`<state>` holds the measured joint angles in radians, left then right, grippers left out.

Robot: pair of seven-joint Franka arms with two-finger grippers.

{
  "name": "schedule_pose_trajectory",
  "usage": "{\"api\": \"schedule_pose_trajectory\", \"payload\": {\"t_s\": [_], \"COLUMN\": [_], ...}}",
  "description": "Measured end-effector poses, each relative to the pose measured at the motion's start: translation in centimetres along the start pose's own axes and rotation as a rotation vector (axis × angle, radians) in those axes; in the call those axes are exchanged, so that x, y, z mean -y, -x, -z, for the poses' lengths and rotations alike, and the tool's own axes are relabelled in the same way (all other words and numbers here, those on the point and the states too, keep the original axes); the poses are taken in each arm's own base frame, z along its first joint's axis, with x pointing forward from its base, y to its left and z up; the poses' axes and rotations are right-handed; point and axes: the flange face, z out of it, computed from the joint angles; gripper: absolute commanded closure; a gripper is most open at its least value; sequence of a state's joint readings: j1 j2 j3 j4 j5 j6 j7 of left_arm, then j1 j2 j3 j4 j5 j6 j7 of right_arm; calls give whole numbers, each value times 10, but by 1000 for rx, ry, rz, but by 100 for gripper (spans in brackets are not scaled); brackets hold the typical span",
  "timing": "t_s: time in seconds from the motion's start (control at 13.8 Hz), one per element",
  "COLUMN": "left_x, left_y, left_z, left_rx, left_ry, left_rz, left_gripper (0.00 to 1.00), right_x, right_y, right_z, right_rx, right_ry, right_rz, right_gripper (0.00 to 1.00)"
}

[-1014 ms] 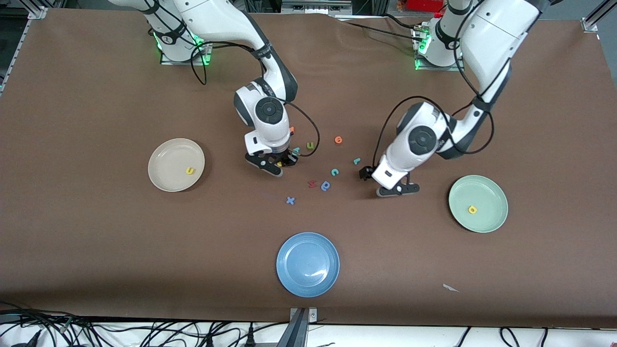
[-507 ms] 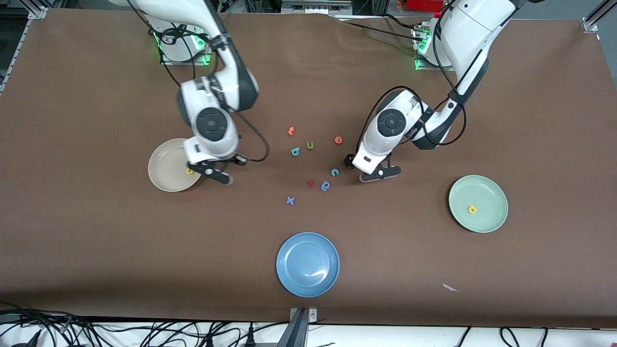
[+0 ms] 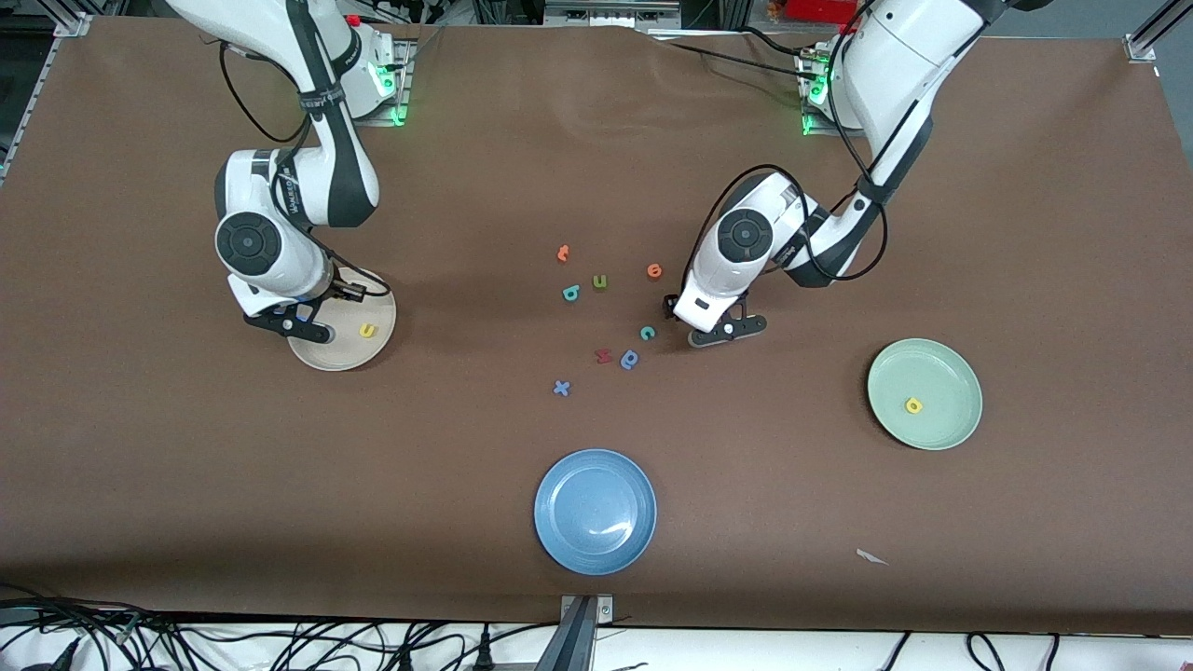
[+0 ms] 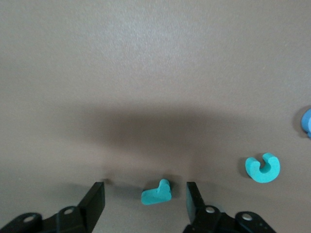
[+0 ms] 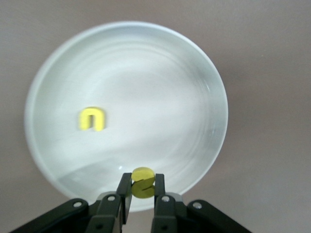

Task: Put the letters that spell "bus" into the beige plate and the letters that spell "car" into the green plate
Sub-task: 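Drop the 2 on the cream plate while the left gripper reaches a teal letter, then grasp the teal q with the right gripper while the left gripper grasps teal letter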

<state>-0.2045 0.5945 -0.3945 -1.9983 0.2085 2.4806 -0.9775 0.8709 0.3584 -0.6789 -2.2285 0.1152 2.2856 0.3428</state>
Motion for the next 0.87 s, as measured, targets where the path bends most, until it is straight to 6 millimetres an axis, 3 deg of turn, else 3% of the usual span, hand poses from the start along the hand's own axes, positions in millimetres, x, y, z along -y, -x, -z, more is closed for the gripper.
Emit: {"api": "schedule_pose_trajectory", "payload": {"t_s": [0.07,0.14,0.36,0.58,0.72,0.87], "left_x": [-1,-2,-3,-4,-5,-7], "left_y": [2,3,5,5,5,8], "left_z": [-2,-4,-4,-4,-3,-3], "left_rx": [3,5,5,4,3,1], "left_ry": [-1,-2,-2,-1,0,1], "left_rz": [0,-1,7,11,18,23], "left_gripper": [33,36,44,53,55,59], "right_x": [-4,-5,-4,8,37,81], "right_y": [4,5,4,-1,-2,8], "right_z": [-15,-25,-29,-7,20,41], "right_rx": [-4,-2,-1,21,34,30], "right_ry": [12,24,35,17,-59,-119], "right_rz": [0,0,2,1,-30,-77], "right_gripper": [56,1,0,0,0,0]}}
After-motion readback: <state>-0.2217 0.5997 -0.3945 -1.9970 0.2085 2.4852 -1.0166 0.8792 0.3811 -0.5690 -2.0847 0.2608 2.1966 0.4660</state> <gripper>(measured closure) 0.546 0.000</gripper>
